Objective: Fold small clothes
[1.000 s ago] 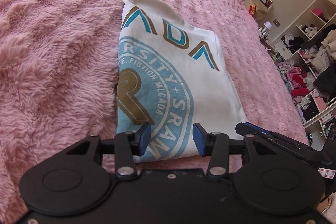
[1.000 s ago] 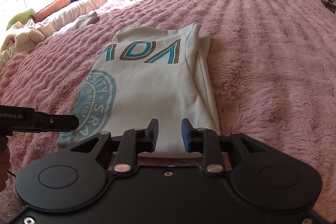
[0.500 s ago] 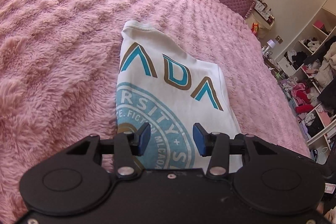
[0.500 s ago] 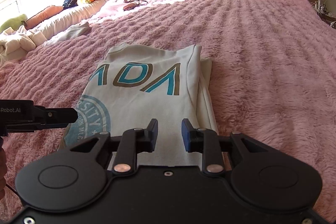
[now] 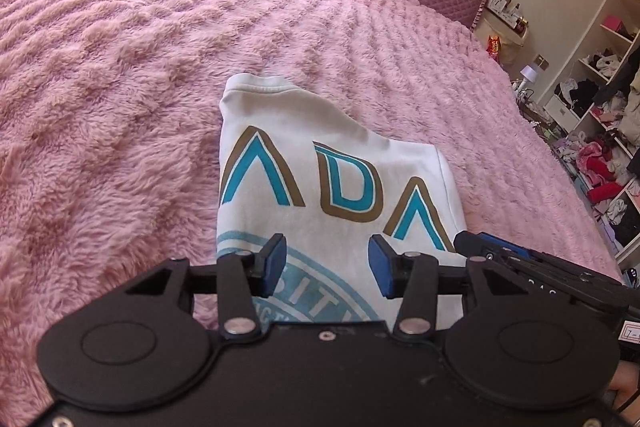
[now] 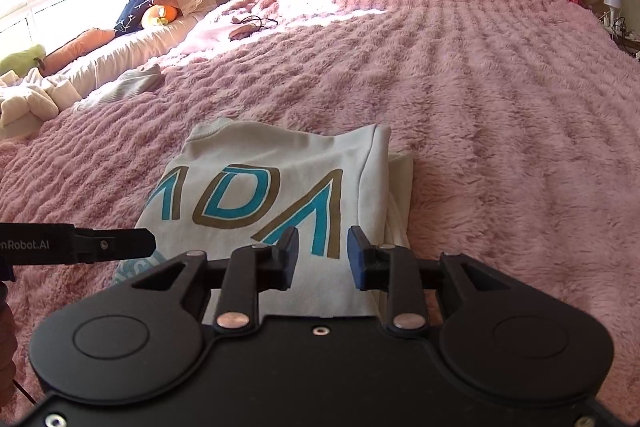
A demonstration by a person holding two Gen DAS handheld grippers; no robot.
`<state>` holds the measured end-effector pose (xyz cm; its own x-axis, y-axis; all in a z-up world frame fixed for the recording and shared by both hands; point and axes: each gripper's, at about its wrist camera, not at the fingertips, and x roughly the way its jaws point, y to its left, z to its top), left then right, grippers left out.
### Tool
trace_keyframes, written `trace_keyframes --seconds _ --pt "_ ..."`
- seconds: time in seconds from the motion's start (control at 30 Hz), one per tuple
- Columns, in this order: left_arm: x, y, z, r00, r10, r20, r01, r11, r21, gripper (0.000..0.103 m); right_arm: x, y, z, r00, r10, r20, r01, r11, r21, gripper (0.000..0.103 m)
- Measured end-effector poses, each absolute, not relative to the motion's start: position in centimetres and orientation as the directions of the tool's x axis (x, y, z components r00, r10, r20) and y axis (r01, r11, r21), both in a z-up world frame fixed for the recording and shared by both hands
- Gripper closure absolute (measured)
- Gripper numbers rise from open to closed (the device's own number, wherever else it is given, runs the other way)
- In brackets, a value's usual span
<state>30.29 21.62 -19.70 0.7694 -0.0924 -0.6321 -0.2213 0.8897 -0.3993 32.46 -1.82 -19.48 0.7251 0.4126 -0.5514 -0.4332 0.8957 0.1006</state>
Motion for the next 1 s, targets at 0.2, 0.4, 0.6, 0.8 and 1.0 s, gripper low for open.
trace_keyframes --seconds 0.2,0.4,0.6,0.8,1.0 --pt "32.1 22.3 -23.0 0.720 -0.110 -0.685 -0.237 0.889 -0.392 0.056 35.2 -1.3 -22.4 0.690 0.361 -0.628 -0.398 0.913 0.087 0.077" --pt "31.5 22.0 -20.2 0.686 -0.115 -0.719 -0.260 0.884 -0.389 0.056 33.2 -1.5 -19.8 0.693 0.338 -0.637 -0.401 0.915 0.049 0.073" --pt "24.3 18.6 -14.9 0.675 -0.074 -0.734 -0.253 0.911 -0.325 0.049 25.7 -4.2 -14.9 0.728 0.370 -0.578 -0.399 0.913 0.082 0.038" --pt "15.1 13.6 -10.4 0.679 0.011 -0.734 -0.299 0.917 -0.263 0.046 18.8 -6.1 -11.4 0.732 0.329 -0.596 -0.355 0.932 0.079 0.010" --pt "7.3 10.8 -7.0 0.719 0.038 -0.694 -0.343 0.888 -0.307 0.042 13.1 -8.2 -9.1 0.716 0.348 -0.605 -0.376 0.923 0.085 0.000"
